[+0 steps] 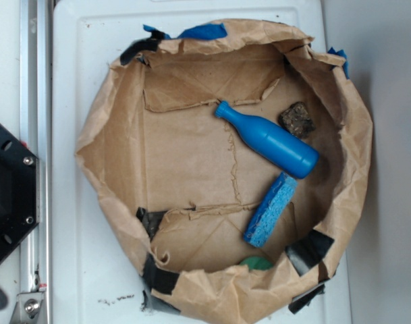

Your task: Grab the blue sponge.

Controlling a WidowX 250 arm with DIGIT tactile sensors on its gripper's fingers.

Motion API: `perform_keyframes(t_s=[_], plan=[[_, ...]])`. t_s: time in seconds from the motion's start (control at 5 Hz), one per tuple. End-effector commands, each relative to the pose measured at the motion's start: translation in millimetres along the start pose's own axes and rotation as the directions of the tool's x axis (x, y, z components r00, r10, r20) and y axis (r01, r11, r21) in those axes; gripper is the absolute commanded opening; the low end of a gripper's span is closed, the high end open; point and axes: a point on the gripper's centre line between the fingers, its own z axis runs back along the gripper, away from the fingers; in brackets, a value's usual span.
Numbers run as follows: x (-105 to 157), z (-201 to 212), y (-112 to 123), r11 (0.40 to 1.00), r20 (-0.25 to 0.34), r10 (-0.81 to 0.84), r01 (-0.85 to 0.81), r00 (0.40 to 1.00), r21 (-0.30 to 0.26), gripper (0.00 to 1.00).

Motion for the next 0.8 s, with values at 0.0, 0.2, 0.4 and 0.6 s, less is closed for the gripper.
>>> perform_keyframes(t_s=[0.0, 0.2, 0.4, 0.6], plan=[[0.0, 0.0, 0.0, 1.000, 0.000, 0.000, 0.000, 1.000, 0.000, 1.00], [40.6, -3.7, -11.1, 0.999, 0.030, 0.051, -0.051, 0.998, -0.008, 1.00], [65.7, -12.0, -10.7, 0.996, 0.053, 0.084, -0.085, 0.995, 0.011, 1.00], [73.2, -23.8, -9.8, 0.993, 0.058, 0.111, -0.113, 0.992, 0.028, 1.00]])
